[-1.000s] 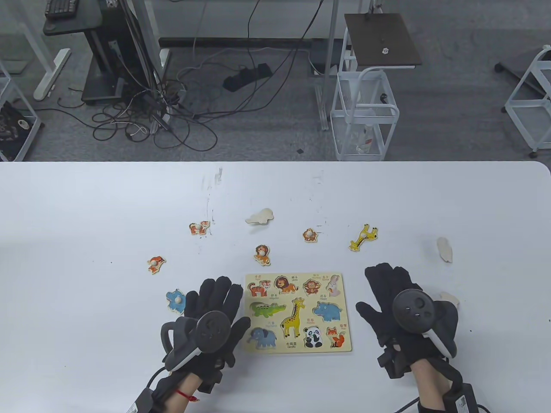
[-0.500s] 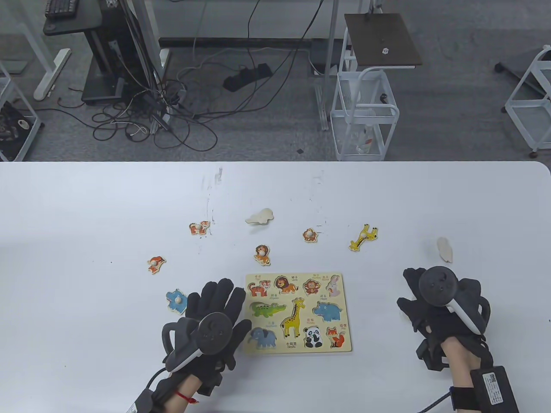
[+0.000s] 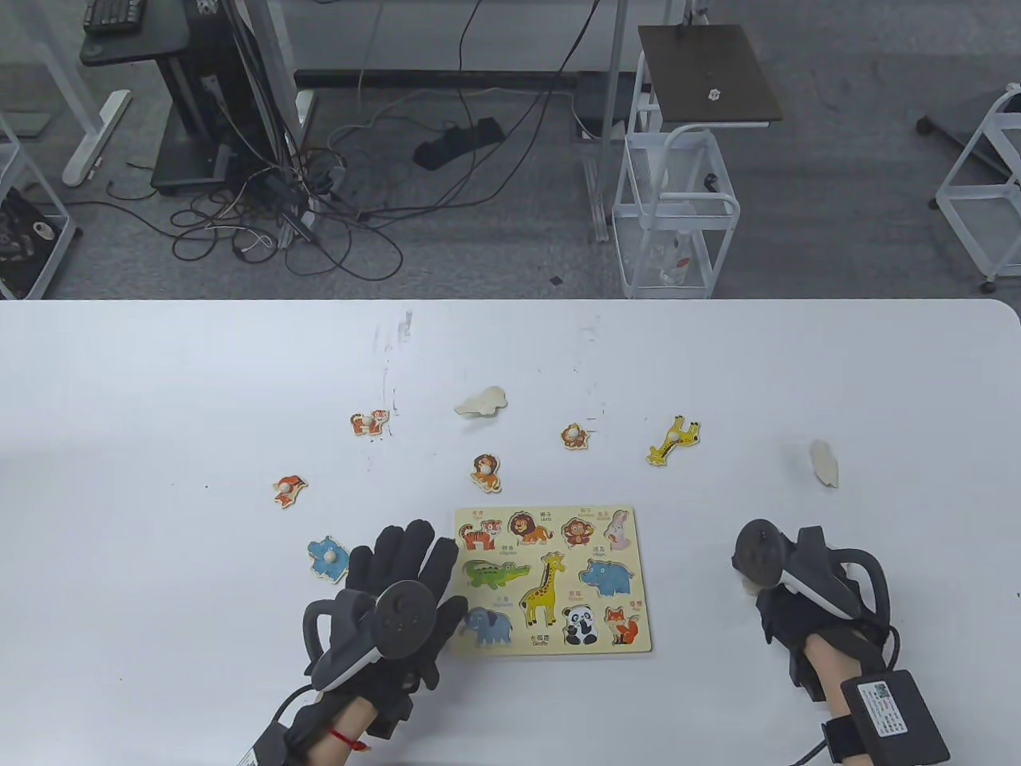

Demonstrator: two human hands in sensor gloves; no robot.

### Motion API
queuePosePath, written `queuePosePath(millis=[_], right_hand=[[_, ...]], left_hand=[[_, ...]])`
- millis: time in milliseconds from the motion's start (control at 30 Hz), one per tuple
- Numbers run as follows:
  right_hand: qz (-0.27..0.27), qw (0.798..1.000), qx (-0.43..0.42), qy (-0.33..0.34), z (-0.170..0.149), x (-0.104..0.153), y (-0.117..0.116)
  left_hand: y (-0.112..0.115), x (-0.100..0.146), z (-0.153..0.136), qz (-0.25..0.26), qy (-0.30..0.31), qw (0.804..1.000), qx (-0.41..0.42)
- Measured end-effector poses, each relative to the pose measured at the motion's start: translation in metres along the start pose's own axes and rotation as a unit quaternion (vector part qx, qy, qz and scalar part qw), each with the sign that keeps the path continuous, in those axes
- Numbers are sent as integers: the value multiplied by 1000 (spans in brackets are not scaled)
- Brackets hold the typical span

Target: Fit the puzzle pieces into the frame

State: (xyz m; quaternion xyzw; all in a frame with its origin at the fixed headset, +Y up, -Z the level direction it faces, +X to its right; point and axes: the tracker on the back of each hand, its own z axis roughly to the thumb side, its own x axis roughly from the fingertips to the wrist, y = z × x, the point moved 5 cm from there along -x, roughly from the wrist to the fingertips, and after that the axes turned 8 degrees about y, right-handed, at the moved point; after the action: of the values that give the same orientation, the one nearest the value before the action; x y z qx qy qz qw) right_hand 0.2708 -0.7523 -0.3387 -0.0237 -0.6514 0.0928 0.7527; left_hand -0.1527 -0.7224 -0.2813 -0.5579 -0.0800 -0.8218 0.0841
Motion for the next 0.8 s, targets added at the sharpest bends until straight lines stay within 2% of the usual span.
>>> queuePosePath(millis=[133, 233, 400, 500, 633, 800], right_hand=[[-48, 999, -18, 1, -2, 2, 7], [-50, 998, -46, 2, -5, 3, 10], [-39, 989, -142, 11, -8, 7, 12], [-37, 971, -234, 23, -4, 11, 17], [-22, 948, -311, 66, 23, 15, 30], [-2, 950, -263, 172, 91, 23, 58]], left_hand=[[0, 0, 0, 0, 0, 1000, -1], [0, 0, 0, -1, 0, 1000, -1], [0, 0, 1, 4, 3, 1000, 2], [-1, 0, 3, 13, 14, 1000, 18], [-1, 0, 16, 31, 60, 994, 81], [-2, 1, 40, 36, 111, 978, 173]])
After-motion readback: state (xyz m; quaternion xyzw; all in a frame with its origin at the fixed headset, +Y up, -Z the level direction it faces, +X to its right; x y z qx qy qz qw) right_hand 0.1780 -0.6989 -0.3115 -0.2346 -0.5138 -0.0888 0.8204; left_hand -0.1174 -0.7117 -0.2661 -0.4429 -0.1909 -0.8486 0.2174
